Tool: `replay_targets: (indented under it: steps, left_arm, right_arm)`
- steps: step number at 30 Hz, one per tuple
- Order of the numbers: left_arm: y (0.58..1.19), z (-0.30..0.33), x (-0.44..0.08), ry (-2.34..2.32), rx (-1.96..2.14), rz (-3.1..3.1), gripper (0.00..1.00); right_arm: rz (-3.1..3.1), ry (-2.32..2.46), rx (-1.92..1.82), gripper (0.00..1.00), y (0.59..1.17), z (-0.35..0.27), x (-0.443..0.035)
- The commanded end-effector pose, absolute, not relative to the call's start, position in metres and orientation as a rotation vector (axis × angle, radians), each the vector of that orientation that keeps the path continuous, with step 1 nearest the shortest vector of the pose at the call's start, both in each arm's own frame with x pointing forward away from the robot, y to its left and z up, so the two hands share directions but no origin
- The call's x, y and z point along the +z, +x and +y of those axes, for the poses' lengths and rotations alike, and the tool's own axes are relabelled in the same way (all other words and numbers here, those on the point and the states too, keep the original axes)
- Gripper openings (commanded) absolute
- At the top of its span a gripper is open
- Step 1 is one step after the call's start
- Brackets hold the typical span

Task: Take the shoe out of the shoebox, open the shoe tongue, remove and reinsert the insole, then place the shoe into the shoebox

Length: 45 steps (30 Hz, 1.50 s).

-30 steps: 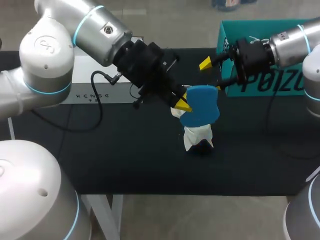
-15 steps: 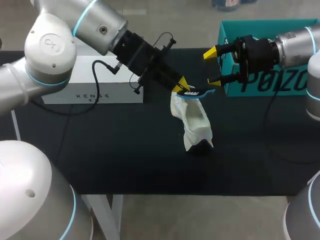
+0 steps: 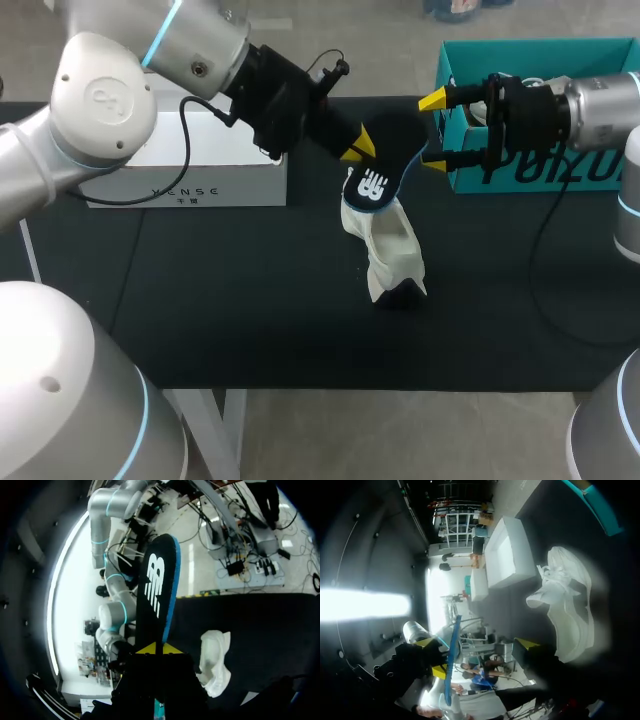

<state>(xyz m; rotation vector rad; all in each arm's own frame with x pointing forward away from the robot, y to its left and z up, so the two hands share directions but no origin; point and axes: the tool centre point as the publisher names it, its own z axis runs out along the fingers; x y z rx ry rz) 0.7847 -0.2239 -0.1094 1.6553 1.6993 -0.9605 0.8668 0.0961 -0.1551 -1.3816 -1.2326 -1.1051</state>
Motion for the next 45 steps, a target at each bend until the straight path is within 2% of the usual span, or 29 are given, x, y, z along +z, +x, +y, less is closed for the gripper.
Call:
replay_targets:
  steps: [1,5,6,7,9,11,28,30,31,32,37,38,39,40,45]
  left_arm:
    - [0.781,-0.223,-0.119,1.644,-0.718,1.536,0.00]
    - [0.787,-0.228,-0.136,1.586,-0.742,1.627,0.00]
    - [0.789,-0.230,-0.140,1.587,-0.747,1.636,0.00]
    - [0.790,-0.231,-0.143,1.536,-0.767,1.674,0.00]
    - [0.795,-0.235,-0.149,1.520,-0.773,1.690,0.00]
    - [0.798,-0.239,-0.152,1.509,-0.777,1.701,0.00]
    - [0.818,-0.259,-0.156,1.507,-0.729,1.708,0.00]
    - [0.817,-0.259,-0.155,1.500,-0.728,1.712,0.00]
    - [0.815,-0.259,-0.155,1.499,-0.731,1.712,0.00]
    - [0.814,-0.258,-0.154,1.499,-0.731,1.712,0.00]
    - [0.814,-0.258,-0.156,1.467,-0.745,1.735,0.00]
    - [0.814,-0.258,-0.155,1.461,-0.751,1.735,0.11]
    - [0.813,-0.258,-0.154,1.461,-0.750,1.734,0.67]
    - [0.814,-0.257,-0.154,1.477,-0.748,1.732,1.00]
    - [0.819,-0.240,-0.148,1.625,-0.685,1.763,1.00]
  right_arm:
    - [-1.219,-1.396,-1.143,1.00,0.865,0.099,-0.153]
    - [-1.221,-1.407,-1.195,0.97,0.865,0.100,-0.146]
    - [-1.233,-1.414,-1.209,0.90,0.865,0.100,-0.145]
    - [-1.241,-1.417,-1.220,0.78,0.865,0.101,-0.143]
    - [-1.253,-1.419,-1.238,0.60,0.864,0.102,-0.141]
    - [-1.267,-1.419,-1.242,0.50,0.862,0.104,-0.141]
    - [-1.273,-1.400,-1.236,0.40,0.851,0.121,-0.147]
    - [-1.263,-1.409,-1.245,0.32,0.851,0.120,-0.148]
    - [-1.258,-1.415,-1.251,0.19,0.852,0.120,-0.149]
    - [-1.254,-1.418,-1.255,0.00,0.852,0.119,-0.149]
    - [-1.252,-1.406,-1.259,0.00,0.854,0.120,-0.149]
    - [-1.252,-1.405,-1.259,0.00,0.854,0.120,-0.149]
    - [-1.253,-1.403,-1.257,0.00,0.854,0.120,-0.149]
    - [-1.254,-1.402,-1.257,0.00,0.855,0.120,-0.149]
    - [-1.256,-1.402,-1.233,0.00,0.857,0.120,-0.157]
